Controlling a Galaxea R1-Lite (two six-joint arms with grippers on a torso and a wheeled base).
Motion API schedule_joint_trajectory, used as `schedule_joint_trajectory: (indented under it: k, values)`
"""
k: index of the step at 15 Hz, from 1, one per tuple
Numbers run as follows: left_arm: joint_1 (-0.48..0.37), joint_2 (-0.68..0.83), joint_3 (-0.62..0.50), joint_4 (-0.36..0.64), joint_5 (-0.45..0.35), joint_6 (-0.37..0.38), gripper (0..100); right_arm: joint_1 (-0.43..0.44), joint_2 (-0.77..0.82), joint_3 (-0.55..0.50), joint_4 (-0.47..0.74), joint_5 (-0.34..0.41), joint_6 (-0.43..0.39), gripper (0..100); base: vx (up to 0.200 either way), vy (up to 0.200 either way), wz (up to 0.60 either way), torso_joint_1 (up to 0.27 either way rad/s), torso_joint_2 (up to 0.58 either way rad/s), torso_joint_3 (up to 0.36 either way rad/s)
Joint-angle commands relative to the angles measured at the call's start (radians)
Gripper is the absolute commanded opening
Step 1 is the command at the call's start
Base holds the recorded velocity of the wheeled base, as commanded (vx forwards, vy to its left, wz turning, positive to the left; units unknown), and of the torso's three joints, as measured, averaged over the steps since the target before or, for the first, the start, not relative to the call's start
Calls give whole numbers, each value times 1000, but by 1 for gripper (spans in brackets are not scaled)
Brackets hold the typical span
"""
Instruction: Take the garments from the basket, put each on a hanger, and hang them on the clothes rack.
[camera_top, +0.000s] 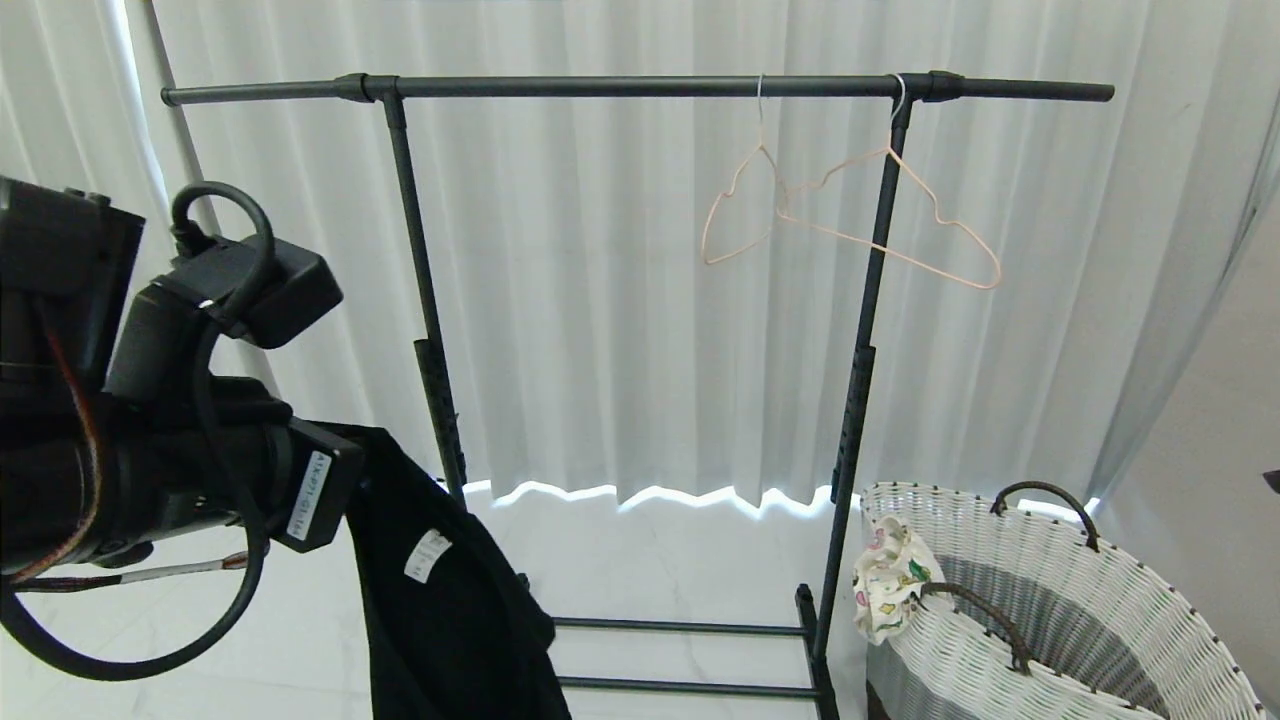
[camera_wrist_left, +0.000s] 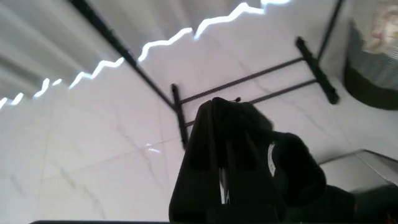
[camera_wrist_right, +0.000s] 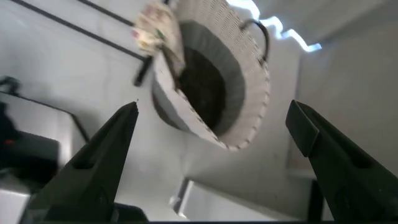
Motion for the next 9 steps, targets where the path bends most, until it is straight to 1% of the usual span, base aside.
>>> schedule_joint_trajectory:
  k: [1,2,3,4,5,6,7,8,9]
  values:
    - [63,-30,16,-16,-1,3,0,-23,-51,104,-66,-64,-12,100,0,0,0,0,0,0]
    - [67,-29,16,-19,-1,3,0,-23,-63,169,-138,-88,-15,100,0,0,0,0,0,0]
    - [67,-29,20,-19,-1,3,0,-23,-68,221,-217,-84,-10,100,0,0,0,0,0,0]
    - [69,-30,30,-19,-1,3,0,-23,-70,267,-304,-76,-6,100,0,0,0,0,0,0]
    - [69,-30,36,-20,2,5,0,-23,-68,296,-375,-39,11,100,0,0,0,0,0,0]
    - [69,-29,36,-20,2,5,0,-21,-65,295,-393,-7,22,100,0,0,0,0,0,0]
    - [69,-30,36,-20,3,5,0,-20,-62,287,-395,8,22,100,0,0,0,41,-178,-134]
    - [69,-32,36,-22,5,5,0,-20,-54,275,-396,25,27,100,0,0,0,36,-115,-212]
    - [70,-33,36,-22,5,5,0,-20,-47,259,-398,48,40,100,0,0,0,41,-330,-256]
